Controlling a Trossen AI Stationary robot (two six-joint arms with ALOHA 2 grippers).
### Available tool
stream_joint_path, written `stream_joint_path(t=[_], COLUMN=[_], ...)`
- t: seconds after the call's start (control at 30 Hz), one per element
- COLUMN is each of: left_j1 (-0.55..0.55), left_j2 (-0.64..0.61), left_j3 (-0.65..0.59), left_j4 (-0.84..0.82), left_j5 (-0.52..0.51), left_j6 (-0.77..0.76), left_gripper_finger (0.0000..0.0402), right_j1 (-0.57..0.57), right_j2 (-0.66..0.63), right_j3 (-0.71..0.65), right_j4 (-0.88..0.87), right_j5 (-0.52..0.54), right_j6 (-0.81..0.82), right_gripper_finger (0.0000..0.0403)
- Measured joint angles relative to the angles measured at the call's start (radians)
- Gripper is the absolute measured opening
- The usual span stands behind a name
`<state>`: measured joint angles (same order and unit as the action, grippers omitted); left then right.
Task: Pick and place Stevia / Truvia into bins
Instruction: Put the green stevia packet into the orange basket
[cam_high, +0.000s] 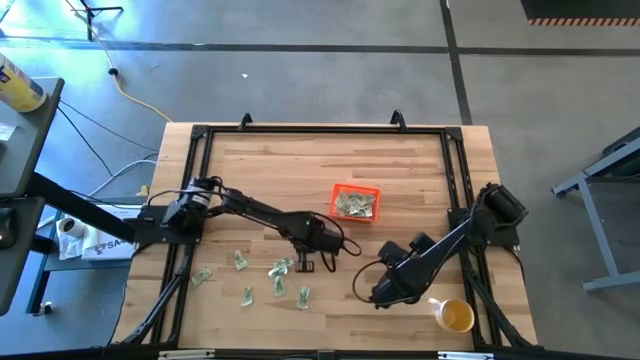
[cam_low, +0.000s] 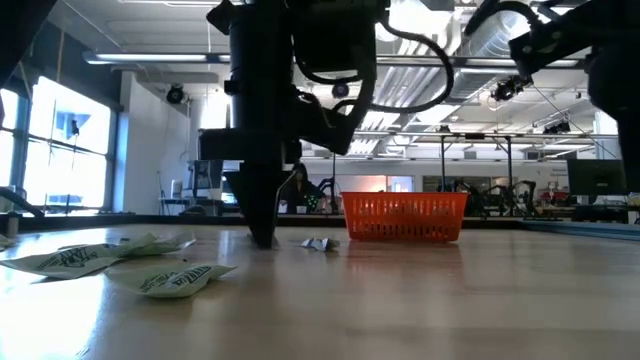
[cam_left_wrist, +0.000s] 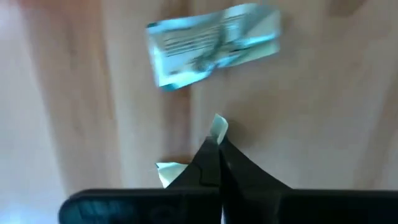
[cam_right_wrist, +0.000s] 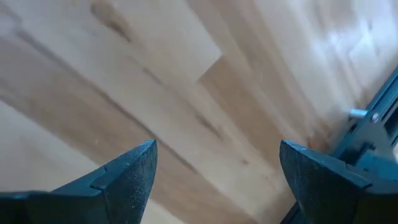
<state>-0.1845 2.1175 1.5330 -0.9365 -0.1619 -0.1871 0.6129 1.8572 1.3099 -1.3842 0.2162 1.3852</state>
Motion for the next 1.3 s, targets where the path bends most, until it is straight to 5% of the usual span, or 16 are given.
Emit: stream_joint_path(t=[0.23, 0.4, 0.57, 0.73, 0.97, 1.17, 1.3], left_j1=[0.024, 0.091, 0.165, 0.249, 0.333, 0.332, 0.251], left_j2=[-0.014, -0.055, -0.073, -0.055, -0.011, -0.048, -0.073], left_j3=[0.111, 0.198, 0.249, 0.254, 0.251, 0.251, 0.254], left_j4=[-0.225, -0.125, 0.154, 0.294, 0.305, 0.167, -0.037], left_j5=[-0.149, -0.186, -0.079, 0.136, 0.198, 0.465, 0.381], left_j6=[-0.001, 0.033, 0.203, 0.188, 0.1, 0.024, 0.059], left_gripper_finger=[0.0038, 0.0021, 0.0025, 0.0026, 0.0159, 0.026, 0.0279], right_j1=[-0.013, 0.016, 0.087, 0.163, 0.209, 0.204, 0.181], right_j2=[-0.032, -0.053, -0.053, -0.053, -0.053, -0.053, -0.053], right_j3=[0.0, 0.0, -0.011, -0.011, -0.011, -0.012, -0.042], right_j4=[-0.061, -0.153, -0.177, -0.134, -0.111, -0.111, -0.084], right_j5=[0.103, 0.104, 0.021, -0.069, -0.095, -0.03, 0.015], right_j6=[-0.001, 0.032, 0.121, 0.229, 0.272, 0.227, 0.177], right_gripper_finger=[0.0327, 0.0327, 0.0327, 0.0327, 0.0327, 0.0327, 0.0327])
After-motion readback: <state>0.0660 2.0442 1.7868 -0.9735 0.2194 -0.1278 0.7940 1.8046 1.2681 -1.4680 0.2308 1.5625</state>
